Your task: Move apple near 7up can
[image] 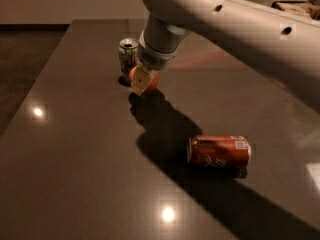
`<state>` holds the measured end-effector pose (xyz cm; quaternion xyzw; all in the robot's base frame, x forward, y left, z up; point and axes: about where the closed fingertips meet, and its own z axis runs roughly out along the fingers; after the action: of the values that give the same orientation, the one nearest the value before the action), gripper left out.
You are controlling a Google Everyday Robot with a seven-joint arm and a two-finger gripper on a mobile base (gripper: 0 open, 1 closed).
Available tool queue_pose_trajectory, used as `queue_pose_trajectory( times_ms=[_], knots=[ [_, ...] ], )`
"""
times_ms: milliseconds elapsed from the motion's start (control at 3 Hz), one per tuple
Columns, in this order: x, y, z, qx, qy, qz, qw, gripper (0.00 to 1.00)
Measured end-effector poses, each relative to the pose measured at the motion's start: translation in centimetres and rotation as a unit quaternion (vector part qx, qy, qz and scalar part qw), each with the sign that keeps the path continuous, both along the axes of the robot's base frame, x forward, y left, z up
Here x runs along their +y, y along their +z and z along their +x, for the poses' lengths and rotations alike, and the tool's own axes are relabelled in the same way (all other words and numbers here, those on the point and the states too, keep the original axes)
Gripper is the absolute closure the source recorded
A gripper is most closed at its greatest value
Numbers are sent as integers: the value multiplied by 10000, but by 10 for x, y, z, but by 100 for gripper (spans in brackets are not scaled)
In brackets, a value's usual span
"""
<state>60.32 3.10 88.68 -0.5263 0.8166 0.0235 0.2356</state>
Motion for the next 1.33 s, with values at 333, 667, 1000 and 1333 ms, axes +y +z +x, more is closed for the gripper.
queue_pose_trajectory(
  times_ms=[333,667,1000,1333],
  knots=[
    [-2,-14,12,-37,-76,13,10000,61],
    [-2,-24,19,-17,-73,37,10000,36],
    [-1,-24,19,-16,-66,32,10000,13],
    [-1,-24,18,-15,-59,27,10000,0]
  ],
)
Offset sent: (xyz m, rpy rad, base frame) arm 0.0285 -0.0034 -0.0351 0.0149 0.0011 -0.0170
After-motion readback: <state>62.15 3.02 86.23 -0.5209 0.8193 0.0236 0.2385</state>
